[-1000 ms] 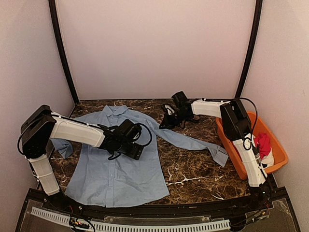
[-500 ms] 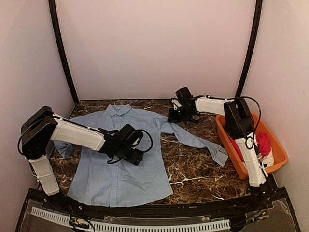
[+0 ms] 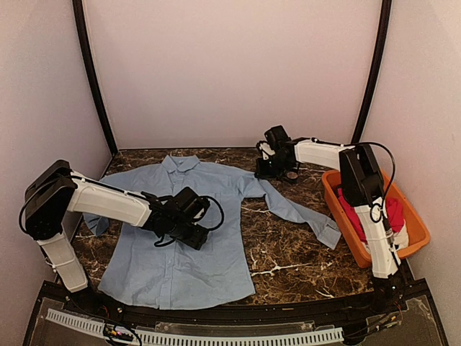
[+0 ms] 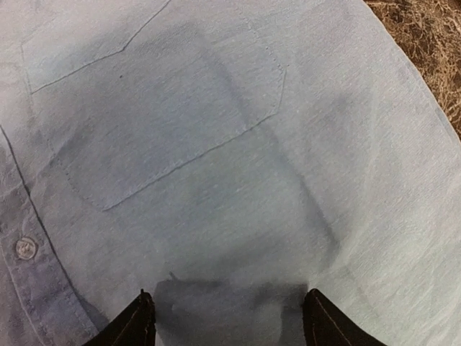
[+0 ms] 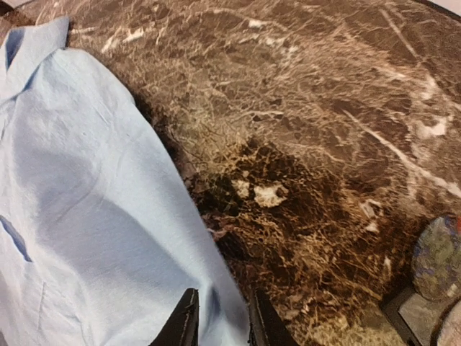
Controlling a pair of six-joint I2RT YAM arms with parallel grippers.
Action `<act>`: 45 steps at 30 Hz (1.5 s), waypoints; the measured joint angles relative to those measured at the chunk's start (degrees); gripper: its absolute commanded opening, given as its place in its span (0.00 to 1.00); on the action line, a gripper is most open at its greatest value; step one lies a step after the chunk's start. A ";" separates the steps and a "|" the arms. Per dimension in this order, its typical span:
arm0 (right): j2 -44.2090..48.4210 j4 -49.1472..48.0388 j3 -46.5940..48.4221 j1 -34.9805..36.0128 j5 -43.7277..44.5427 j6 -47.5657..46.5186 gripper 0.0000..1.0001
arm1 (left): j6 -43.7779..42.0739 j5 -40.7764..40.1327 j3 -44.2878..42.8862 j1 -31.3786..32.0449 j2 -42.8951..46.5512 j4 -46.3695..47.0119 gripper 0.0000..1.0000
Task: Pin the brooch onto the clothing
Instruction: Flatten out the crumpled clothing at the center of the board, then pick up the brooch from the brooch box.
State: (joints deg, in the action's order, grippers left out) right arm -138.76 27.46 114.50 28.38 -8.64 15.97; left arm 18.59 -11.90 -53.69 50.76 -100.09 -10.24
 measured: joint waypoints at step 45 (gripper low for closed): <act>24.48 -15.06 -30.45 -3.30 14.10 25.05 0.52 | -7.15 15.28 -46.60 -13.81 -15.89 -3.67 0.99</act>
State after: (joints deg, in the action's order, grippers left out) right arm -114.28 12.40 84.05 25.08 5.45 41.01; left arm 11.44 3.38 -100.29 36.95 -115.98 -13.91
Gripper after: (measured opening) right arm 0.527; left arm 0.988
